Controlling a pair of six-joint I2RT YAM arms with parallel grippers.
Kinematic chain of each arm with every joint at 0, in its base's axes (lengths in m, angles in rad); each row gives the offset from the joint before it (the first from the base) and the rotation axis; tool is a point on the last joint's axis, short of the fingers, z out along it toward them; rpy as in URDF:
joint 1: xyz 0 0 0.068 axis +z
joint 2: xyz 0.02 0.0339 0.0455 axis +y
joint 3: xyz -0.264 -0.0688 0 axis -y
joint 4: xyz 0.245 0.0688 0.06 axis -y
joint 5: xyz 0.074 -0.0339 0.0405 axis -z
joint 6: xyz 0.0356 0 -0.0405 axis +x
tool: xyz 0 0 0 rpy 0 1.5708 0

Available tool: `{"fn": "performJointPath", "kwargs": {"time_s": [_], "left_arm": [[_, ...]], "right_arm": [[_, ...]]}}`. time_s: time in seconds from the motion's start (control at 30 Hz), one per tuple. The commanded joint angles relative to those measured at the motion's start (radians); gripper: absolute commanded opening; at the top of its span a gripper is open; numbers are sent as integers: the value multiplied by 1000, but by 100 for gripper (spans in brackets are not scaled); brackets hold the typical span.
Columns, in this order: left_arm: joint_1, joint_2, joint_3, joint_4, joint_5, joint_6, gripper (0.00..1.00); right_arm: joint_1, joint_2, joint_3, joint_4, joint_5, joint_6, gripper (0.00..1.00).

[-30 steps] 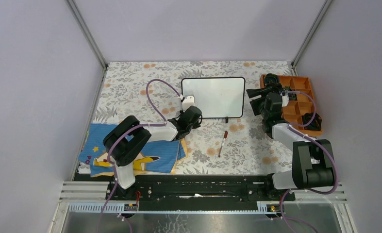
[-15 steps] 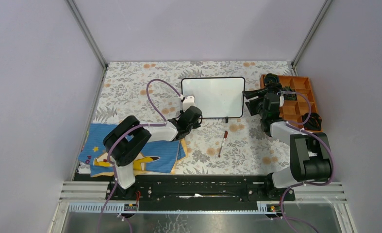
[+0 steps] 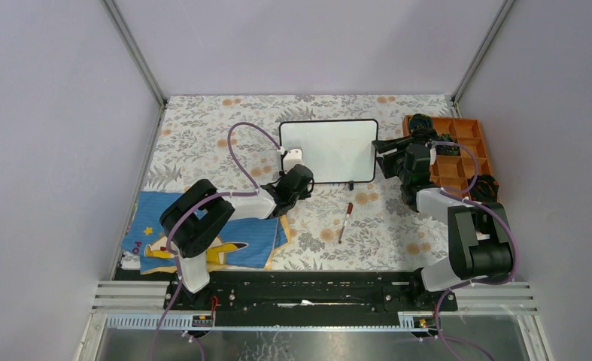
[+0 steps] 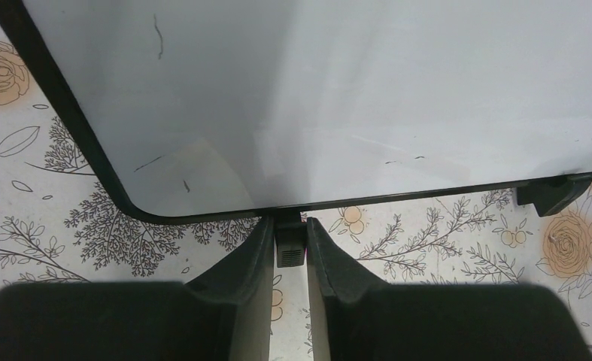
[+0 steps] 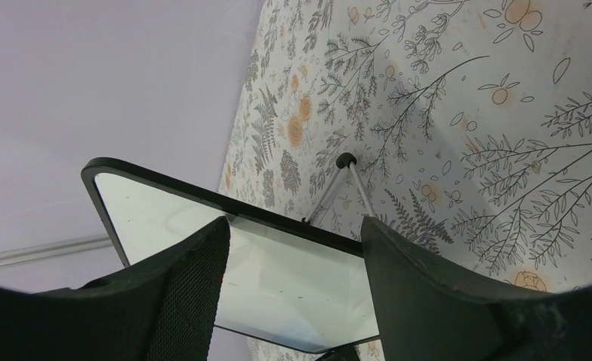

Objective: Write a sentence on the whiteboard
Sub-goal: Move the whiteboard to the center of the board.

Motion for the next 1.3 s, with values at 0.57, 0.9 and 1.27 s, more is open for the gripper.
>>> {"fn": "performJointPath", "kwargs": {"time_s": [0.57, 0.9, 1.27], "left_arm": [[-19, -87, -45, 56, -56, 5, 33], [-30, -280, -96, -51, -60, -1, 58], [-33, -759, -106, -191, -34, 230, 81]], "right_arm": [[-9, -169, 26, -163, 84, -73, 84], [-12, -416, 87, -459, 146, -284, 87], [495, -518, 199, -923, 465, -553, 74]]}}
